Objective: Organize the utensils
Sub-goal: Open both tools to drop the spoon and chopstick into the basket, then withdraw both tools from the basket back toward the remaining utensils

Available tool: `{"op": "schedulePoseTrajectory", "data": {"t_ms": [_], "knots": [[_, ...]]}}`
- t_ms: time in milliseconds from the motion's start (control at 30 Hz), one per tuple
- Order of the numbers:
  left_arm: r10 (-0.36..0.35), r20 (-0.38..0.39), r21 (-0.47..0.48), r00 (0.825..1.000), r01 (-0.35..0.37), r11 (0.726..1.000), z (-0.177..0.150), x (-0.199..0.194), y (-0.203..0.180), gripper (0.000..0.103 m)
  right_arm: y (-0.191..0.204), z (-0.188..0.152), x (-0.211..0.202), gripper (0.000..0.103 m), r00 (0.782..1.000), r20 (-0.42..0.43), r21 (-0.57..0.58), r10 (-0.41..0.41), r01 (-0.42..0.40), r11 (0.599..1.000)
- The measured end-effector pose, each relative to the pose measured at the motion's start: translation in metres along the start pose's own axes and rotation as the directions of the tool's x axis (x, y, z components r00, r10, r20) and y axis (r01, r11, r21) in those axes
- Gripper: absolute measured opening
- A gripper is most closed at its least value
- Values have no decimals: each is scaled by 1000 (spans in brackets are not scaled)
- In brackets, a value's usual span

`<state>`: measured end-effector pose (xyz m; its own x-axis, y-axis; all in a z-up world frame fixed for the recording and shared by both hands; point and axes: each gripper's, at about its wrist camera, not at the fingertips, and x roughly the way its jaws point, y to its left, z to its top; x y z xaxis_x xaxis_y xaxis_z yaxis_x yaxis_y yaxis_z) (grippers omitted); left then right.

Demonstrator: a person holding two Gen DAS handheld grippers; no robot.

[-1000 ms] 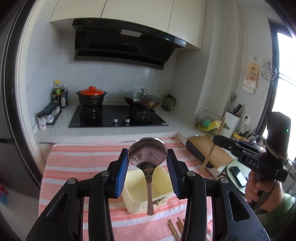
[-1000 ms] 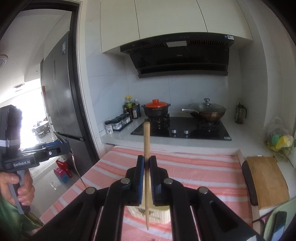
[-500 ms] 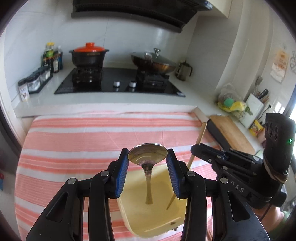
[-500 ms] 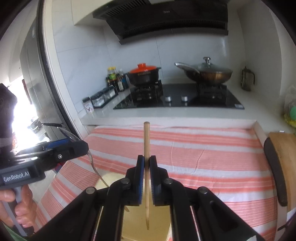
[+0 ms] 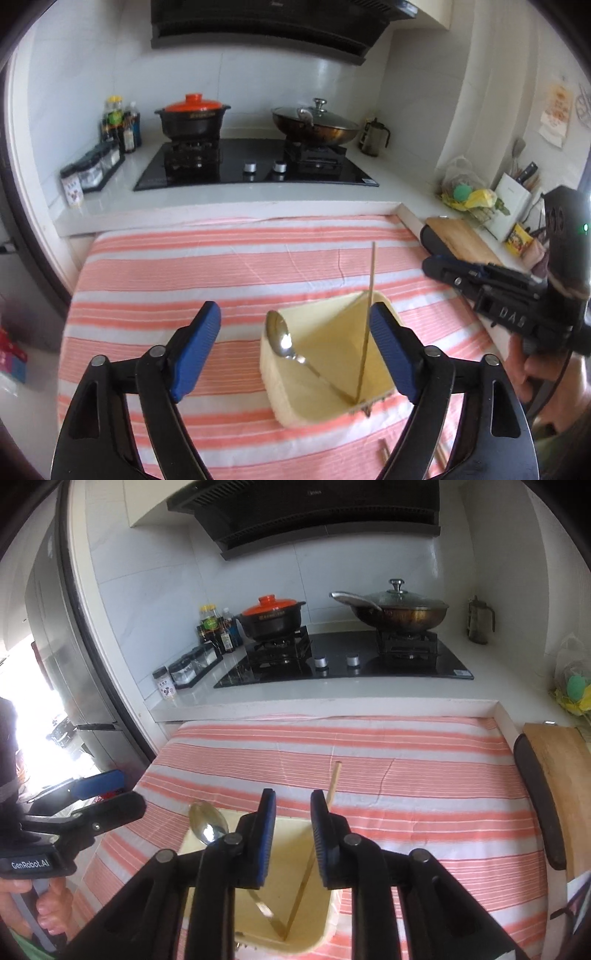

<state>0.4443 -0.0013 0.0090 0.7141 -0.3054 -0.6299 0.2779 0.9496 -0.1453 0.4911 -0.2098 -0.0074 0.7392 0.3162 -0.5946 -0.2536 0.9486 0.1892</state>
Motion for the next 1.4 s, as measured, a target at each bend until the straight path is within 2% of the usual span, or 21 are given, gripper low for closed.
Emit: {"op": "schedulePoseTrajectory", "data": {"t_ms": [33, 100, 233, 333, 400, 467, 567, 700, 833, 1067, 1400], "knots": [[2, 10, 17, 1000, -3, 1000, -10, -18, 1, 96, 2, -2, -17, 24, 1000, 12, -21, 0, 0, 1000], [18, 11, 43, 1000, -18, 999, -39, -51, 0, 98, 9, -18, -55, 37, 999, 33, -79, -22, 25, 997], [51, -37, 25, 998, -51, 998, -117, -98, -4, 99, 22, -77, -122, 38, 997, 23, -206, -72, 75, 976], [52, -81, -10, 995, -53, 999, -189, -118, -11, 99, 23, -135, -156, 38, 997, -11, -194, -76, 72, 978], [86, -93, -32, 992, -90, 995, -234, -127, -16, 99, 22, -180, -175, 38, 996, -20, -170, -89, 84, 982], [116, -119, -60, 986, -124, 990, -270, -127, -21, 99, 24, -225, -190, 38, 991, -2, -165, -134, 132, 977], [147, -129, -58, 981, -156, 986, -303, -124, -31, 99, 24, -285, -204, 38, 983, -5, -106, -183, 181, 978], [182, -150, -32, 972, -189, 981, -323, -110, -40, 99, 18, -336, -210, 38, 967, 14, -26, -254, 254, 967], [177, -162, -17, 971, -183, 983, -330, -104, -46, 99, 13, -356, -212, 38, 964, 0, 4, -265, 265, 964], [203, -140, 4, 969, -205, 979, -325, -104, -52, 99, 2, -362, -213, 38, 955, -2, 17, -295, 295, 955], [165, -150, -27, 975, -171, 985, -329, -100, -49, 99, -2, -356, -199, 38, 955, -27, 30, -295, 296, 955]]}}
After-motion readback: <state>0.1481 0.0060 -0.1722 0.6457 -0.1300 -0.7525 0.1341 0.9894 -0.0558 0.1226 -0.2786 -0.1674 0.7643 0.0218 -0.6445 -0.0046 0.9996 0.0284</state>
